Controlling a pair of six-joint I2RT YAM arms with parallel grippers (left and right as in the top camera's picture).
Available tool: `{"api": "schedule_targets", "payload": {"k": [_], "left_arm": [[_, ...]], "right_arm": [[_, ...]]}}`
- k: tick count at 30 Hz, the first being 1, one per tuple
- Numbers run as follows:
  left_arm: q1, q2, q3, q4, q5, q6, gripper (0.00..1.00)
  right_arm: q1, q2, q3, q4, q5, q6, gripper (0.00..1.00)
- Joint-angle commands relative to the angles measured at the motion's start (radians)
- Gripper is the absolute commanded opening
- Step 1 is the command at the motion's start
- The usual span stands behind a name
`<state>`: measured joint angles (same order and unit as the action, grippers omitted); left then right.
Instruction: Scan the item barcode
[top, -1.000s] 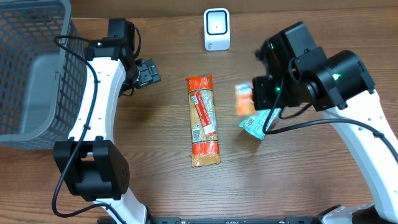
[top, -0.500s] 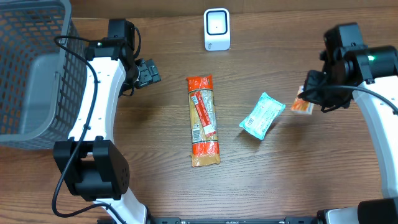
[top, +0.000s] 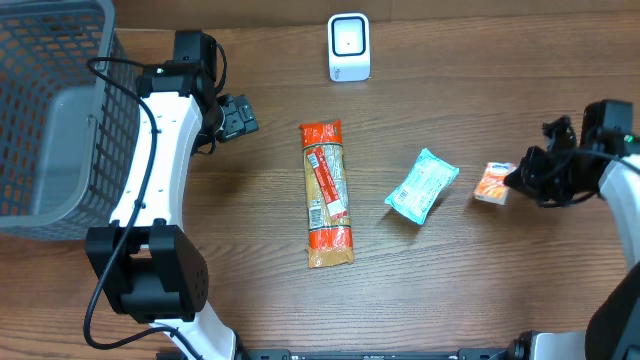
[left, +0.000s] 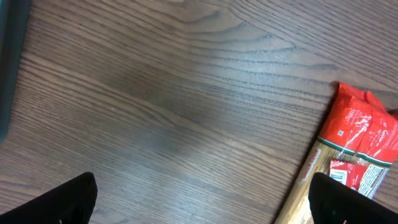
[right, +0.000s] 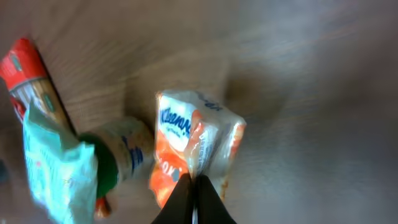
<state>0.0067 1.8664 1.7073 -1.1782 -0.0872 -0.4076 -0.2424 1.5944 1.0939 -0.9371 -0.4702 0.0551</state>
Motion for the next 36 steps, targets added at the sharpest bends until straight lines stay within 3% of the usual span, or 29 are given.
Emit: {"api": "schedule_targets", "payload": {"k": [1,6,12,14,20,23,29,36], "left_arm": [[0.0,-0.023,0.016,0.001,-0.001,0.019,1.0],[-0.001,-0.023,0.016,0.001,-0.001,0.019,1.0],[0.0,-0.023,0.016,0.001,-0.001,0.019,1.0],[0.0,-0.023,0.016,0.001,-0.001,0.019,1.0],[-0.001,-0.023,0.016,0.001,-0.002,0.019,1.0],[0.0,-0.023,0.016,0.001,-0.001,0.019,1.0],[0.0,-0.023,0.016,0.001,-0.001,0.019,1.0],[0.0,-0.023,0.016,0.001,-0.001,0.019,1.0]], "right_arm": [[0.0,-0.006,-0.108,0.115,-0.087,-0.006,0.04],[0.0,-0.006,-0.243,0.283,-0.093,0.027,0.04],[0.0,-0.006,-0.305,0.327,-0.093,0.03,0.05],[0.0,-0.006,-0.305,0.32,-0.093,0.031,0.34],[0.0,-0.006,-0.209,0.257,-0.19,0.069,0.44],[0.009,-0.007,-0.106,0.144,-0.247,0.068,0.44],[0.092,-0.008,-0.046,0.043,-0.269,0.103,0.32],[0.234,-0.008,-0.047,0.053,-0.194,0.192,0.36]]}}
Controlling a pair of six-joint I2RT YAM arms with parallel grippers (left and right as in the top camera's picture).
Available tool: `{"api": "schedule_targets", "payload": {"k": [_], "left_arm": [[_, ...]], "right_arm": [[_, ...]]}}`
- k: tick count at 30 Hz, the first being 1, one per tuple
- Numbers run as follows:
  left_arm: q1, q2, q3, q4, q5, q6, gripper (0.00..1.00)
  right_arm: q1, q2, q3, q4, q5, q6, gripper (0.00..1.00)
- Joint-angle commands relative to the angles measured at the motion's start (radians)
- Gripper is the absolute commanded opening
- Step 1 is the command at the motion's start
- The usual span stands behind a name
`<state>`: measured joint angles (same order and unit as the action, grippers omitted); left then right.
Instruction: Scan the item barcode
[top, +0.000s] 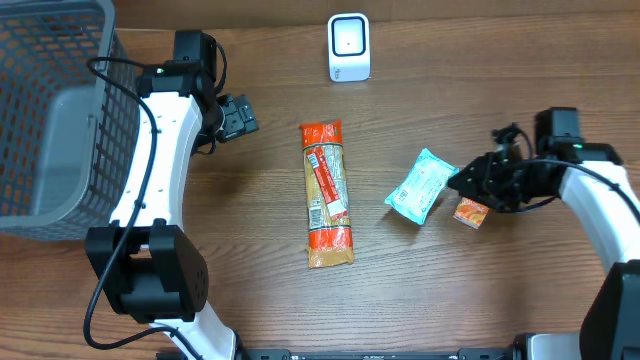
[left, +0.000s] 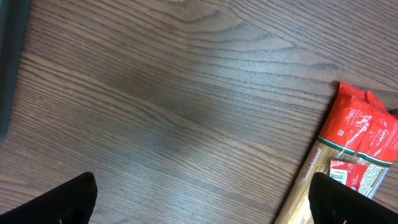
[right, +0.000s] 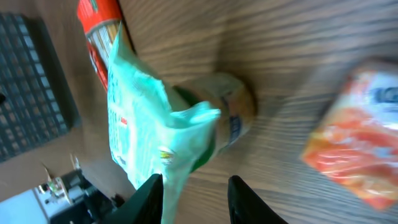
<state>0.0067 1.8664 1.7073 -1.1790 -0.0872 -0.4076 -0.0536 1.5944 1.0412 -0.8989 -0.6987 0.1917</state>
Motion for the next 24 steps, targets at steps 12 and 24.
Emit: {"api": "schedule_targets", "payload": {"k": [12,24], "left_arm": [[-0.001,-0.023,0.016,0.002,-0.001,0.019,1.0],[0.0,-0.023,0.016,0.002,-0.001,0.019,1.0]], "right_arm": [[0.13,-0.008,0.005,0.059,0.126,0.127,0.36],[0.171,-0.008,0.005,0.09,0.129,0.127,0.04]]}}
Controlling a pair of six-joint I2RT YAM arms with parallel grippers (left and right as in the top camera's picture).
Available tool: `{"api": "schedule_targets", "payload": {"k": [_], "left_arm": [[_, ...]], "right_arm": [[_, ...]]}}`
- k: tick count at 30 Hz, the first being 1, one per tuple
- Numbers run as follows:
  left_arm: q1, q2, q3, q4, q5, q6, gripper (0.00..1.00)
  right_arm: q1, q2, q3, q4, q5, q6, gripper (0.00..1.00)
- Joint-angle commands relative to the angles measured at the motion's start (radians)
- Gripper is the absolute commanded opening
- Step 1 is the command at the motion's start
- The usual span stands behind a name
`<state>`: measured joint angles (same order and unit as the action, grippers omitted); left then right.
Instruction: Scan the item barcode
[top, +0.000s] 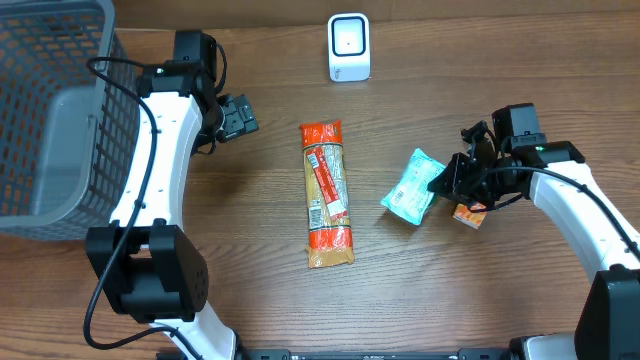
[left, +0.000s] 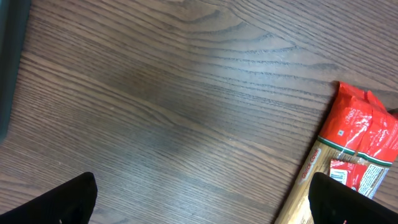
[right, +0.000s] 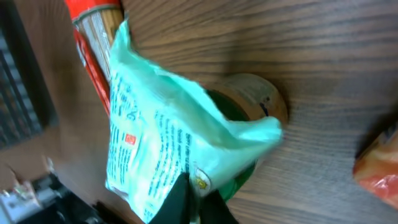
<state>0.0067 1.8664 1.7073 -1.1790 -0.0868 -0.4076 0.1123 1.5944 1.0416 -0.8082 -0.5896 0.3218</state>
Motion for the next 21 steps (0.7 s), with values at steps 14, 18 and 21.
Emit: {"api": "schedule_targets", "payload": {"k": [14,18,21], "left_arm": [[0.0,-0.023,0.016,0.002,-0.002,0.019,1.0],[0.0,-0.023,0.016,0.002,-0.002,0.019,1.0],[0.0,-0.023,0.016,0.002,-0.002,0.019,1.0]], "right_arm": [[0.1,-0.01,0.007,0.087,-0.196,-0.204,0.04],[0.237,-0.01,0.007,0.122,0.094,-0.204,0.04],[0.327,-0.01,0.007,0.134,0.307,-0.206,0.04]]}}
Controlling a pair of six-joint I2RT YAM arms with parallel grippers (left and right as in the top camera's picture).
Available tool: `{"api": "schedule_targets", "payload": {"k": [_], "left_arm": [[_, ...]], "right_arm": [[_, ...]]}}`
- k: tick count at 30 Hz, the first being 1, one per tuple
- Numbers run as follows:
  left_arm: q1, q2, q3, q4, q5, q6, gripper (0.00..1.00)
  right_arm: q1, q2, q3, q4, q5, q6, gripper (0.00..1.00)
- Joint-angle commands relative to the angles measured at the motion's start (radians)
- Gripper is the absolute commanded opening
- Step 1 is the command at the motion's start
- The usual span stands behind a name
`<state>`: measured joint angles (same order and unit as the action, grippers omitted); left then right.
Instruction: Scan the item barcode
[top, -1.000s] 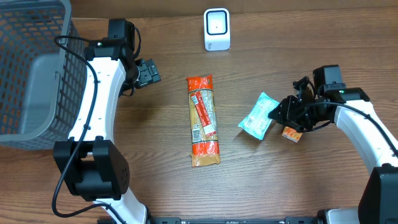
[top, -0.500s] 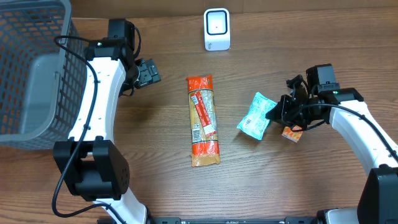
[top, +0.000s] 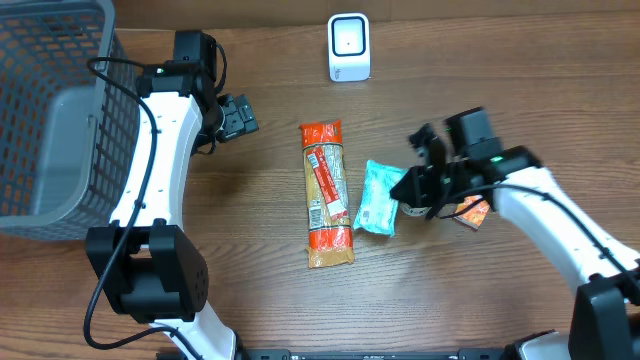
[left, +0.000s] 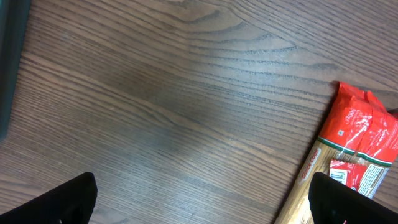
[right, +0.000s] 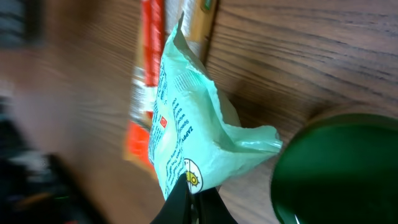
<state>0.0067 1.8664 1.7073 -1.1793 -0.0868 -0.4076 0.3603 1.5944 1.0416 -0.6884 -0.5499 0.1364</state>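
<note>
My right gripper (top: 408, 192) is shut on the right edge of a mint-green packet (top: 378, 210). The packet hangs from my closed fingertips (right: 194, 200), and its printed face (right: 186, 127) shows in the right wrist view. Its left end lies close beside the long red-and-tan spaghetti pack (top: 326, 193). The white scanner (top: 348, 47) stands at the back of the table, well away from the packet. My left gripper (top: 238, 117) is open and holds nothing, a little left of the spaghetti pack's red top (left: 364, 140). No barcode can be made out.
An orange tissue pack (top: 472, 212) lies just right of my right gripper. A grey wire basket (top: 50, 110) fills the far left. In the right wrist view a dark green round shape (right: 339, 174) sits at the lower right; I cannot tell what it is.
My right gripper, still shut on the mint-green packet, has moved left. The packet now sits next to the spaghetti pack. The left arm has not moved.
My right gripper was first shut at the orange tissue pack on the far right. Then it stood open beside the mint-green packet, with the tissue pack lying further left. Then it was shut on the packet's edge. Now the packet is by the spaghetti pack.
</note>
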Motion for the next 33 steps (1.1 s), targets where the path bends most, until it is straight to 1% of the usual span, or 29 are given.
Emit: {"api": "schedule_targets", "payload": {"k": [1,3,8,15,16,18,19,20,22,27,29,33], "left_arm": [[-0.001,-0.023,0.016,0.002,-0.002,0.019,1.0],[0.0,-0.023,0.016,0.002,-0.002,0.019,1.0],[0.0,-0.023,0.016,0.002,-0.002,0.019,1.0],[0.0,-0.023,0.016,0.002,-0.002,0.019,1.0],[0.0,-0.023,0.016,0.002,-0.002,0.019,1.0],[0.0,-0.023,0.016,0.002,-0.002,0.019,1.0],[-0.001,-0.023,0.016,0.002,-0.002,0.019,1.0],[0.0,-0.023,0.016,0.002,-0.002,0.019,1.0],[0.0,-0.023,0.016,0.002,-0.002,0.019,1.0],[-0.001,-0.023,0.016,0.002,-0.002,0.019,1.0],[0.0,-0.023,0.016,0.002,-0.002,0.019,1.0],[0.0,-0.023,0.016,0.002,-0.002,0.019,1.0]], "right_arm": [[0.11,-0.01,0.007,0.017,0.326,-0.031,0.04],[0.159,-0.01,0.007,0.026,0.392,-0.037,0.04],[0.222,-0.01,0.007,0.052,0.4,-0.036,0.04],[0.236,-0.01,0.007,0.055,0.4,-0.037,0.04],[0.236,-0.01,0.007,0.055,0.4,-0.037,0.07],[0.236,-0.01,0.007,0.055,0.399,-0.037,0.3],[0.236,-0.01,0.007,0.056,0.4,-0.037,0.36],[0.236,-0.01,0.007,0.056,0.4,-0.037,0.42],[0.236,-0.01,0.007,0.06,0.4,-0.037,0.48],[0.236,-0.01,0.007,0.079,0.4,-0.031,0.49],[0.236,-0.012,0.02,0.09,0.4,-0.005,0.48],[0.233,-0.013,0.135,0.011,0.408,0.012,0.47]]}}
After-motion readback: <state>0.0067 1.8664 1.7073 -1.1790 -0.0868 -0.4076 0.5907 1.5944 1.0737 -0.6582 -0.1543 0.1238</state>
